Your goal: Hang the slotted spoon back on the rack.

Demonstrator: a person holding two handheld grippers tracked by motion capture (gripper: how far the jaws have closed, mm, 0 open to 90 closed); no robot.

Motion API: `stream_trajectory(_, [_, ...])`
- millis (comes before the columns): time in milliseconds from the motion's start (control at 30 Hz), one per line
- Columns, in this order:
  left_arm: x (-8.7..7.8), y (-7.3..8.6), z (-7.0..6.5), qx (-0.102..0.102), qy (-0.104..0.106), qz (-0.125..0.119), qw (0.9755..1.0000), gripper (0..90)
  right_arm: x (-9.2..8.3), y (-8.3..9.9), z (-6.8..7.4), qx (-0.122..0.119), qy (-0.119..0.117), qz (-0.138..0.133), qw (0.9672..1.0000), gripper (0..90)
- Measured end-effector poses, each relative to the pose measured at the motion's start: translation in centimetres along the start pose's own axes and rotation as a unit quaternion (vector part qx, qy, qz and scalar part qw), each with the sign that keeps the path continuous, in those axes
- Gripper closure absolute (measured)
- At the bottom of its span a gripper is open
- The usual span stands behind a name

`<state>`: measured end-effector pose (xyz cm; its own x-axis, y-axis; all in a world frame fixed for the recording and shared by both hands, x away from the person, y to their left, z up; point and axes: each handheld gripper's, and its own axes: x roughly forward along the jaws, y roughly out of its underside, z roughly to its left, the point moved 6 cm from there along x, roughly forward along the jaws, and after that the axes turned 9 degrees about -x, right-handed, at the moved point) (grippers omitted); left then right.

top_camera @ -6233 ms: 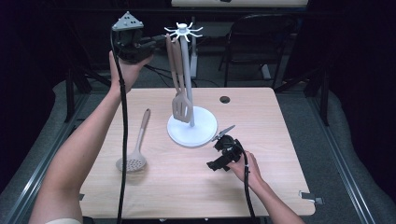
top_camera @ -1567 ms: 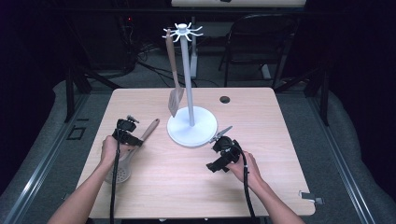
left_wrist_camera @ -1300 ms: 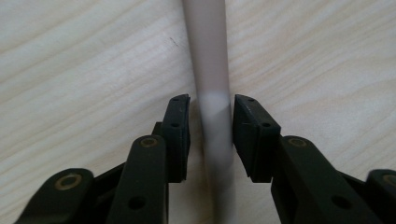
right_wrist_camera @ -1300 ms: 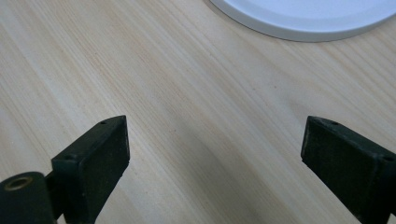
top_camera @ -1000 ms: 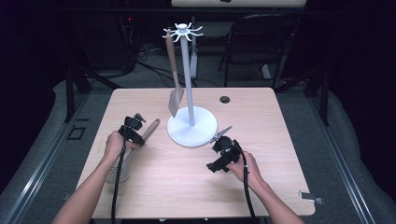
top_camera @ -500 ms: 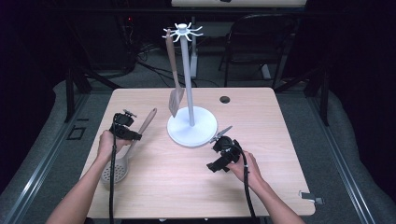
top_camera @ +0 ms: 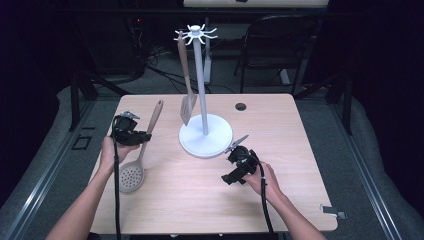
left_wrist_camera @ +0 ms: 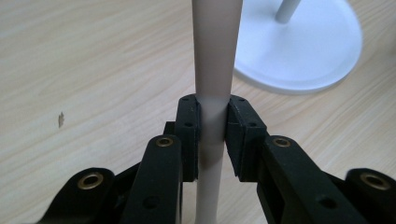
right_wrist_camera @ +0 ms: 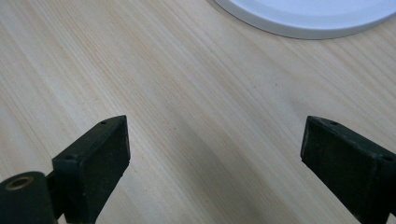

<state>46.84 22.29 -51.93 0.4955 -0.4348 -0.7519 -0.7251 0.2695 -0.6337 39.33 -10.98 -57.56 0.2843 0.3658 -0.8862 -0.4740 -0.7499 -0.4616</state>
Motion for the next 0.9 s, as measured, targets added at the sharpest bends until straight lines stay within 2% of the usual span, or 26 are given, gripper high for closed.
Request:
stream_trajectory(200, [-1.0,-0.7,-1.2,0.016,0.005,-0.037,0.9992,75.7,0.1,0.0,0.0,-0.001,-0.001,0.003,1.0,7.9])
stream_trajectory(300, [-1.7,-1.1,-1.7,0.024,0.008,-0.049,0.9985,75.8,0.1,0.0,0.0,0.002,0.0,-0.002,1.0,7.9])
stream_trajectory(333, [-1.8,-1.2,-1.9,0.026,0.008,-0.054,0.9982,75.8,0.1,0.1,-0.1,-0.003,0.001,0.005,1.0,7.9])
stream_trajectory(533, [-2.7,-1.7,-2.8,0.037,0.013,-0.079,0.9961,75.8,0.1,0.1,-0.1,-0.002,-0.002,0.008,1.0,7.9])
stream_trajectory(800, [-3.5,-2.3,-3.9,0.049,0.021,-0.088,0.9947,75.9,0.4,0.2,0.0,0.003,-0.01,0.004,0.9999,7.9])
stream_trajectory(900, [-3.7,-2.4,-4.3,0.05,0.016,-0.091,0.9944,75.9,0.4,0.2,0.0,0.003,-0.012,0.007,0.9999,7.9])
